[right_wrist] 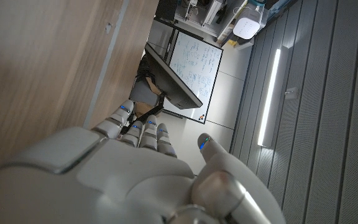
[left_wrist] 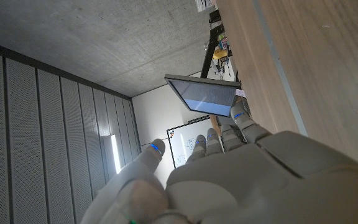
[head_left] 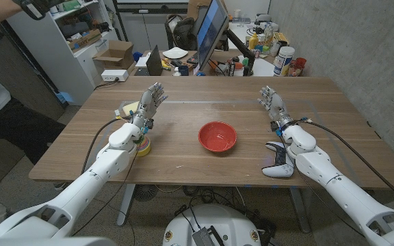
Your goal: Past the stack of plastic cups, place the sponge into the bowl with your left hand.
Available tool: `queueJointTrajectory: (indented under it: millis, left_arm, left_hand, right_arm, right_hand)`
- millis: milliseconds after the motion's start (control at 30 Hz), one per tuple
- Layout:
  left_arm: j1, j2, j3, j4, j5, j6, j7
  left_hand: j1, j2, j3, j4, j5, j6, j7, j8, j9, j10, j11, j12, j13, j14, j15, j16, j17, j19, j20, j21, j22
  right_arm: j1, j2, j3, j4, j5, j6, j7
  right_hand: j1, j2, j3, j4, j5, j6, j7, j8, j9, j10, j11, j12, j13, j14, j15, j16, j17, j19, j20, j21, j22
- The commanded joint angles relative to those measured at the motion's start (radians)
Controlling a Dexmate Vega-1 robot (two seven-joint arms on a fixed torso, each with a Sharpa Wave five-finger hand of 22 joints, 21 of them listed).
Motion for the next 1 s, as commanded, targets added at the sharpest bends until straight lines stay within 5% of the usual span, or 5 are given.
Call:
queueJointTrajectory:
  millis: [33, 167, 433, 767, 1000]
  left_arm:
    - [0.028, 0.055, -0.021, -0.091, 0.022, 0.017, 0.021]
    - [0.040, 0.051, -0.035, -0.112, 0.055, 0.004, 0.087]
    - [0.059, 0.114, -0.040, -0.218, 0.180, 0.124, 0.237]
    - [0.021, 0.180, -0.036, -0.253, 0.277, 0.223, 0.255]
    - [0.004, 0.213, -0.040, -0.254, 0.332, 0.252, 0.257]
  left_hand:
    - [0.000, 0.108, 0.008, 0.002, 0.005, -0.011, 0.003, 0.005, 0.004, -0.009, 0.000, 0.007, 0.005, -0.012, 0.000, 0.006, 0.005, 0.007, -0.001, 0.003, 0.001]
    - [0.000, 0.108, 0.008, 0.002, 0.006, -0.008, 0.003, 0.006, 0.004, -0.002, 0.002, 0.010, 0.005, -0.008, 0.000, 0.007, 0.005, 0.009, 0.001, 0.003, 0.001]
    - [0.000, 0.107, 0.009, -0.001, 0.006, 0.008, 0.002, 0.012, 0.005, 0.018, 0.007, 0.017, 0.005, 0.010, 0.014, 0.012, 0.004, 0.016, 0.039, 0.003, 0.001]
    - [0.008, 0.096, 0.011, -0.014, 0.005, 0.011, -0.001, 0.012, 0.005, 0.027, 0.005, 0.019, 0.005, 0.019, 0.012, 0.011, 0.000, 0.019, 0.040, 0.001, 0.000]
    - [0.016, 0.087, 0.012, -0.026, 0.005, 0.016, -0.004, 0.013, 0.004, 0.029, 0.005, 0.019, 0.005, 0.020, 0.015, 0.008, -0.003, 0.017, 0.050, -0.001, -0.001]
  right_arm:
    - [-0.076, 0.081, 0.071, -0.126, -0.123, -0.067, 0.034]
    - [-0.054, 0.101, 0.118, -0.087, -0.140, -0.070, 0.063]
    - [-0.007, 0.152, 0.156, -0.004, -0.155, -0.058, 0.156]
    - [0.056, 0.217, 0.165, 0.107, -0.203, -0.019, 0.218]
    - [0.057, 0.234, 0.185, 0.117, -0.224, -0.016, 0.220]
  right_hand:
    - [0.001, 0.071, 0.006, 0.000, 0.005, -0.003, 0.009, 0.005, 0.003, 0.011, 0.001, 0.008, 0.005, -0.008, 0.002, 0.007, 0.001, 0.010, -0.039, 0.005, 0.004]
    - [0.000, 0.069, 0.005, 0.001, 0.005, -0.004, 0.008, 0.006, 0.003, 0.010, 0.001, 0.008, 0.005, -0.007, 0.003, 0.007, 0.001, 0.010, -0.038, 0.003, 0.004]
    - [-0.001, 0.068, 0.005, 0.002, 0.005, -0.003, 0.008, 0.006, 0.003, 0.012, 0.002, 0.009, 0.005, -0.006, 0.004, 0.008, 0.001, 0.012, -0.037, 0.000, 0.004]
    - [-0.001, 0.067, 0.005, 0.002, 0.005, -0.002, 0.010, 0.007, 0.003, 0.014, 0.005, 0.010, 0.005, -0.004, 0.003, 0.008, 0.001, 0.013, -0.036, -0.003, 0.004]
    - [-0.001, 0.066, 0.005, 0.002, 0.005, -0.002, 0.009, 0.007, 0.003, 0.014, 0.005, 0.010, 0.004, -0.004, 0.003, 0.008, 0.000, 0.014, -0.036, -0.004, 0.004]
